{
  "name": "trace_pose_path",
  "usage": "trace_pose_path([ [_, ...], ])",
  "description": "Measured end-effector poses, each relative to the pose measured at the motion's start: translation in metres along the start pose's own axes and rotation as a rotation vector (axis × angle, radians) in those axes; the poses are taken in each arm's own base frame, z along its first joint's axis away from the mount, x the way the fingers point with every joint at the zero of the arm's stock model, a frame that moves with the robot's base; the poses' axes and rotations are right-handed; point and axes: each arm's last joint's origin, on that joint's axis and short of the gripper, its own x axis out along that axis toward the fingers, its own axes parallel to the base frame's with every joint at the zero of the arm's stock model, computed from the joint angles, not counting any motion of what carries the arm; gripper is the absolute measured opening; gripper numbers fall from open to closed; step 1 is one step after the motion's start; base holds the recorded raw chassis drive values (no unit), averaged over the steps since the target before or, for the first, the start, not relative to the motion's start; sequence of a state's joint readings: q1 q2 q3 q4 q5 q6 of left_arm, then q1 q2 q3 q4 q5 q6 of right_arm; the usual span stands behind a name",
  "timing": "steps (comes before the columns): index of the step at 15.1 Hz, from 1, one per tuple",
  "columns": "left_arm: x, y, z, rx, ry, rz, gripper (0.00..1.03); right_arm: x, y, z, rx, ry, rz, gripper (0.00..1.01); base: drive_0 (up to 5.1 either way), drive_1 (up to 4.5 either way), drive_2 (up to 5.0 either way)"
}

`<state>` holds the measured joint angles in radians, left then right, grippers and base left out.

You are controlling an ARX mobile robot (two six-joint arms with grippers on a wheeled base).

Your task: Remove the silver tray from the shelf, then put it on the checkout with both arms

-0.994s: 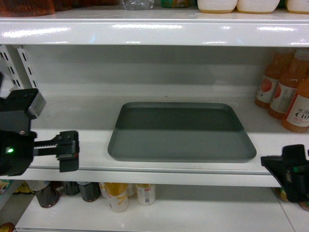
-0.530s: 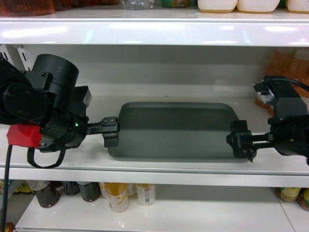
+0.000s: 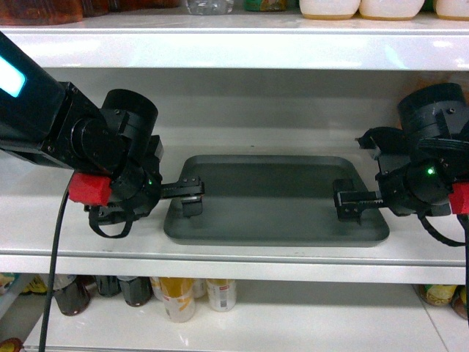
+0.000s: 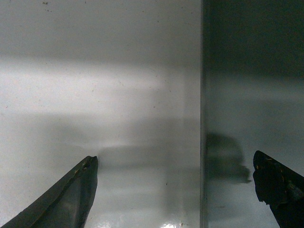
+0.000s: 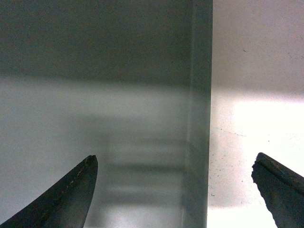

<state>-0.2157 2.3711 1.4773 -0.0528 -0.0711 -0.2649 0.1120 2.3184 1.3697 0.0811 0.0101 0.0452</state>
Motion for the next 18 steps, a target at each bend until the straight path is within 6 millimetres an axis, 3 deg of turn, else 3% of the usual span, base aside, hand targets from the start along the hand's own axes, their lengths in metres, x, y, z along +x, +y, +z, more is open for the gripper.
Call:
trace_pose_path([
  [3,0.001,-0.002,0.0,0.004,0.032,-0.005,0.98,0.008,-0.002,-0.003,0.004,0.068,-0.021,0.94,0.0,0.0,0.0],
  [5,0.002,-0.003,-0.001,0.005,0.044,-0.013,0.98,0.008,-0.001,-0.003,0.012,0.085,-0.002,0.64,0.0,0.0,0.0],
  [6,0.003,-0.002,-0.002,0.007,0.066,-0.005,0.9,0.008,0.0,-0.004,0.011,0.089,0.004,0.51,0.0,0.0,0.0],
  [8,0.006,0.0,-0.01,-0.026,0.075,0.011,0.58,0.008,-0.003,-0.01,0.016,0.082,-0.004,0.19,0.0,0.0,0.0],
  [9,0.006,0.001,-0.011,-0.044,0.075,0.011,0.5,0.007,-0.003,-0.012,0.016,0.082,-0.003,0.1,0.0,0.0,0.0],
  [10,0.006,0.0,-0.018,-0.12,0.068,-0.025,0.22,0.004,-0.003,-0.017,0.051,0.068,0.011,0.02,0.0,0.0,0.0],
  [11,0.0,0.002,-0.024,-0.142,0.056,-0.063,0.03,0.0,-0.001,-0.023,0.068,0.058,0.009,0.02,0.0,0.0,0.0],
  [15,-0.024,0.01,-0.043,-0.143,0.038,-0.059,0.03,-0.02,0.007,-0.041,0.083,0.053,0.03,0.02,0.0,0.0,0.0],
  [18,-0.058,0.019,-0.064,-0.135,0.019,-0.038,0.03,-0.053,0.014,-0.055,0.092,0.03,0.063,0.02,0.0,0.0,0.0],
])
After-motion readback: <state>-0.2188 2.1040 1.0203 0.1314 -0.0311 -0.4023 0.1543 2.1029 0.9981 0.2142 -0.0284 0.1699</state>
